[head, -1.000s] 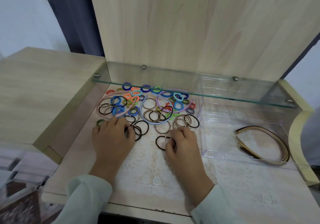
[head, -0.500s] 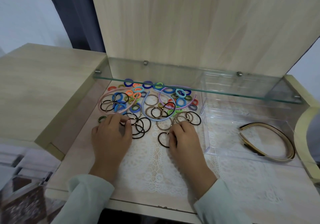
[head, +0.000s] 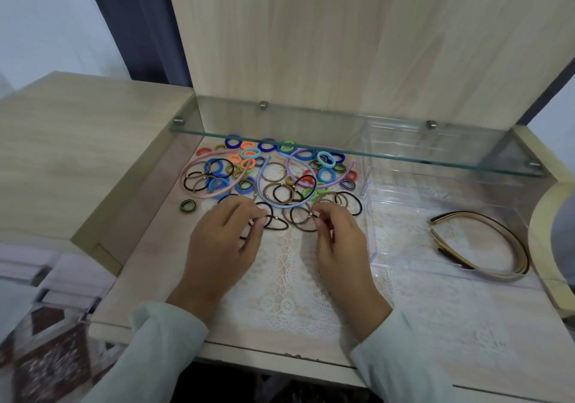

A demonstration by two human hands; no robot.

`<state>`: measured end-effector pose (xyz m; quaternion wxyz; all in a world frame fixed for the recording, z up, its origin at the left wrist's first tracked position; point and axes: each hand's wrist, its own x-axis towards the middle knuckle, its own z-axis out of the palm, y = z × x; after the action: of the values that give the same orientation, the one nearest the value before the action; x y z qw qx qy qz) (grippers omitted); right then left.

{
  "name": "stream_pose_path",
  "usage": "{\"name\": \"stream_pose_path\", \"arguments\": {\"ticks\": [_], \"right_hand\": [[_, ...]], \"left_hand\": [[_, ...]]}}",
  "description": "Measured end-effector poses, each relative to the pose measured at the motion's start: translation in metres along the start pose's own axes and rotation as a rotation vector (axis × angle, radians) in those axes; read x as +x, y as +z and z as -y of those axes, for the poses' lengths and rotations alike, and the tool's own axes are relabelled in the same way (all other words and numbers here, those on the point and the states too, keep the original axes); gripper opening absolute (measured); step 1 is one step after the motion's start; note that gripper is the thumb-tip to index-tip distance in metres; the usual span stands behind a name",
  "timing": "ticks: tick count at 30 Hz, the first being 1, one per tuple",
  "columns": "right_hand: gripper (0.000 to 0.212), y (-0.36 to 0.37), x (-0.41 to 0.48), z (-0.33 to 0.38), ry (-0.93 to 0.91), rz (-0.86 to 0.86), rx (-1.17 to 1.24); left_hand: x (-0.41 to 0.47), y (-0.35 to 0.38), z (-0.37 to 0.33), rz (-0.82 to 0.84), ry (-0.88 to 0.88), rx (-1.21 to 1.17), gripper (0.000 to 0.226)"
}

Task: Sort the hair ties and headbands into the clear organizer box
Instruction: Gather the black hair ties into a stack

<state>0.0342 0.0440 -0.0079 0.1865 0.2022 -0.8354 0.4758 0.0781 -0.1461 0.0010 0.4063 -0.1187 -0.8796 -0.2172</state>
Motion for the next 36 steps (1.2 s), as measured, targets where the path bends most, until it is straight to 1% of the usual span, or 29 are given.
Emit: {"name": "stream_pose_path", "arguments": {"ticks": [3, 5, 9, 12, 18, 20, 22, 24, 27, 29, 31, 33, 36], "right_hand": [[0.018, -0.001, 0.0, 0.002, -0.003, -0.005, 0.033], [0.016, -0.001, 0.0, 0.003, 0.013, -0.03, 0.051], [0.013, -0.002, 0.0, 0.003, -0.01, -0.048, 0.067], [0.011, -0.004, 0.0, 0.002, -0.048, -0.036, 0.07], [0.013, -0.009, -0.004, 0.004, -0.067, 0.034, 0.144], [0.013, -0.009, -0.005, 0.004, -0.081, 0.058, 0.16], [0.012, -0.009, -0.006, 0.004, -0.091, 0.084, 0.171], [0.012, -0.01, -0.007, 0.005, -0.086, 0.112, 0.176], [0.011, -0.009, -0.009, 0.007, -0.089, 0.16, 0.183], [0.01, -0.008, -0.009, 0.006, -0.108, 0.193, 0.173], [0.01, -0.007, -0.009, 0.005, -0.115, 0.215, 0.161], [0.01, -0.007, -0.008, 0.004, -0.115, 0.228, 0.152], [0.012, -0.006, -0.009, 0.003, -0.115, 0.246, 0.141]], "left_hand": [[-0.005, -0.001, 0.0, 0.092, 0.031, -0.073, 0.013], [-0.008, -0.001, 0.001, 0.18, 0.014, -0.126, 0.015], [-0.01, 0.001, 0.003, 0.305, -0.014, -0.139, 0.01], [-0.01, 0.002, 0.003, 0.335, -0.045, -0.157, 0.004], [-0.012, 0.002, 0.003, 0.366, -0.073, -0.199, 0.009], [-0.011, 0.0, 0.001, 0.353, -0.069, -0.151, 0.015], [-0.01, -0.002, 0.0, 0.29, -0.094, -0.047, 0.021], [-0.01, -0.004, 0.004, 0.199, -0.177, 0.039, 0.022], [-0.01, -0.005, 0.011, 0.103, -0.39, 0.146, 0.019], [-0.009, -0.005, 0.011, 0.107, -0.542, 0.212, 0.018], [-0.01, -0.003, 0.011, 0.151, -0.655, 0.263, 0.013], [-0.01, -0.002, 0.012, 0.174, -0.711, 0.296, 0.014], [-0.01, 0.0, 0.014, 0.177, -0.731, 0.313, 0.017]]}}
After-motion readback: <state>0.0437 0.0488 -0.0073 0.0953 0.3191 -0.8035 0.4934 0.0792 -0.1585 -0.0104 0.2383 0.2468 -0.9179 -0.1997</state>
